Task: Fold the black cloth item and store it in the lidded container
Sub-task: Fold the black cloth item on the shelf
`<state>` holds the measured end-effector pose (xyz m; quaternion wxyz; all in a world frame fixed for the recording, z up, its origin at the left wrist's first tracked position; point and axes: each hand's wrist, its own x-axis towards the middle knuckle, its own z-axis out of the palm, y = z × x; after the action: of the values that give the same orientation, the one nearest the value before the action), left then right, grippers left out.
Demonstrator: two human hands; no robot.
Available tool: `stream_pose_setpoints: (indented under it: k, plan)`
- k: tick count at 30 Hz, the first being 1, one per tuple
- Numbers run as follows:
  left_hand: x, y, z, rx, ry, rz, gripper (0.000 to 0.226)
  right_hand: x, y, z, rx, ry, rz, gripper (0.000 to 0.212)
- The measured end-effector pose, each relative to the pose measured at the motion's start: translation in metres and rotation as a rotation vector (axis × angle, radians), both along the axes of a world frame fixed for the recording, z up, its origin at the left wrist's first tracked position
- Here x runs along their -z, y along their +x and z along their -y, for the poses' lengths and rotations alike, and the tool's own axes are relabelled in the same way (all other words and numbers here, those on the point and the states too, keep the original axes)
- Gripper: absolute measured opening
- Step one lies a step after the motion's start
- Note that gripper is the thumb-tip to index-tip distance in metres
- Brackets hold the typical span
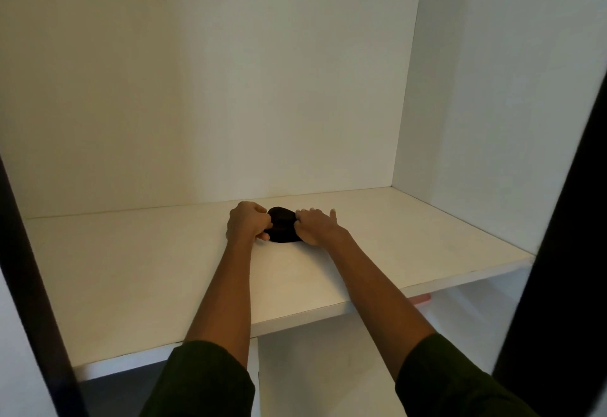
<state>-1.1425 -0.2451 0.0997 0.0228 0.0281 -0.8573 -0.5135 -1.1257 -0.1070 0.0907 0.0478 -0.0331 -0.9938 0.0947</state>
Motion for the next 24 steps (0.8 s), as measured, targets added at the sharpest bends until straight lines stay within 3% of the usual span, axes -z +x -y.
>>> stream_pose_setpoints:
  k: [2, 4, 6, 8, 10, 14, 17, 20, 24]
  plan:
    - [0.001, 0.002, -0.001, -0.040, -0.123, -0.053, 0.046, 0.000, 0.003, 0.000, -0.007, 0.000, 0.026, 0.044]
    - [0.001, 0.004, -0.004, -0.065, -0.319, -0.257, 0.058, 0.000, 0.005, 0.000, -0.014, 0.005, 0.049, 0.050]
    - [0.001, 0.007, -0.013, 0.022, -0.467, -0.541, 0.064, 0.000, 0.006, -0.001, -0.018, 0.015, 0.074, 0.053]
    - [0.004, 0.011, -0.026, 0.167, -0.504, -0.659, 0.056, 0.001, 0.008, -0.001, -0.036, 0.029, 0.087, 0.054]
    - [0.011, 0.010, -0.038, 0.276, -0.563, -0.579, 0.052, 0.001, 0.012, -0.001, -0.059, 0.047, 0.094, 0.056]
    - [0.034, -0.007, -0.038, 0.388, -0.651, -0.276, 0.069, 0.001, 0.015, -0.001, -0.057, 0.082, 0.115, 0.058]
    - [0.040, -0.020, -0.036, 0.393, -0.805, -0.257, 0.073, -0.001, 0.016, -0.002, -0.056, 0.078, 0.141, 0.056]
    - [0.037, -0.018, -0.037, 0.383, -0.751, -0.209, 0.087, -0.003, 0.016, -0.003, -0.063, 0.094, 0.160, 0.055]
    - [0.035, -0.015, -0.037, 0.379, -0.782, -0.183, 0.081, 0.000, 0.013, -0.004, -0.059, 0.117, 0.185, 0.057]
